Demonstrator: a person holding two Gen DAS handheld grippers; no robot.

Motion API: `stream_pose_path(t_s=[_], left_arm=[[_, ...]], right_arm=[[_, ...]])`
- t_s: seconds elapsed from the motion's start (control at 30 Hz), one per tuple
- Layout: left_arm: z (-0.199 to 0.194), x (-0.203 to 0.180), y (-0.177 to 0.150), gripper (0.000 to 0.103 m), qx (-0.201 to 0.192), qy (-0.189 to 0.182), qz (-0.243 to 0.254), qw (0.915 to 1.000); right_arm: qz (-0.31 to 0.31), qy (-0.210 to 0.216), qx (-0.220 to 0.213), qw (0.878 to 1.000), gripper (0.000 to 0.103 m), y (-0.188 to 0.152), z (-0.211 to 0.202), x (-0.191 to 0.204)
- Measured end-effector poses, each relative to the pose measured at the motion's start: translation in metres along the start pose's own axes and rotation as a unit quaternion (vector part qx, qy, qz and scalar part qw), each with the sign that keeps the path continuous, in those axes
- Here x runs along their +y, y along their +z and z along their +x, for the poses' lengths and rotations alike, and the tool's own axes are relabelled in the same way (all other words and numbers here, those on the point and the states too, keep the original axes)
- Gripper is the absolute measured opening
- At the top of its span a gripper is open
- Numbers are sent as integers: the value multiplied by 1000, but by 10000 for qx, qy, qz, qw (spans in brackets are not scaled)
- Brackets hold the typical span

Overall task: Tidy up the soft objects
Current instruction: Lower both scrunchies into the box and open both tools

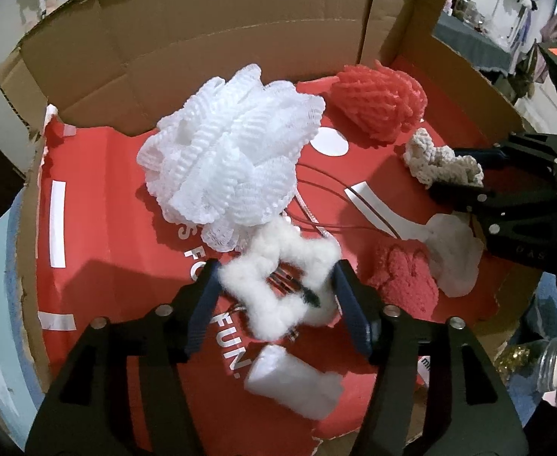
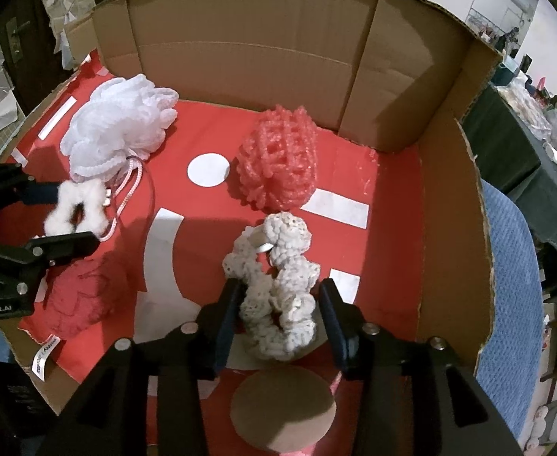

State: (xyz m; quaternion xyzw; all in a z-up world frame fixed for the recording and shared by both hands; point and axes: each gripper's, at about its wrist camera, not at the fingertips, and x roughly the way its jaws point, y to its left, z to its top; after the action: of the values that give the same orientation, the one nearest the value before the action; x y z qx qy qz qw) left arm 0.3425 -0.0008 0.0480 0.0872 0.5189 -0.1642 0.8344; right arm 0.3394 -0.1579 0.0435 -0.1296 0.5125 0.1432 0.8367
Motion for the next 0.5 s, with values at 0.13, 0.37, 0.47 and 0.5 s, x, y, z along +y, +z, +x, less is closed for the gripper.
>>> stream_pose_path(t_s=[0.13,0.37,0.47,0.5], left_arm=[[-5,4,1,67,-91,-96,-54,9999],[-24,8,-4,73,-277,-132,-179,9994],[-40,8,-10,75,-435,-145,-220,9987],[-47,8,-12,75,-506,-145,-230,9983]], right_arm=[[-14,19,-22,10000,53,0,-1,2],[6,53,-184,9998,60,-1,-14,6],[17,109,-286,9995,63,-2,-29,12],[21,98,-319,9994,68,-2,-33,11]])
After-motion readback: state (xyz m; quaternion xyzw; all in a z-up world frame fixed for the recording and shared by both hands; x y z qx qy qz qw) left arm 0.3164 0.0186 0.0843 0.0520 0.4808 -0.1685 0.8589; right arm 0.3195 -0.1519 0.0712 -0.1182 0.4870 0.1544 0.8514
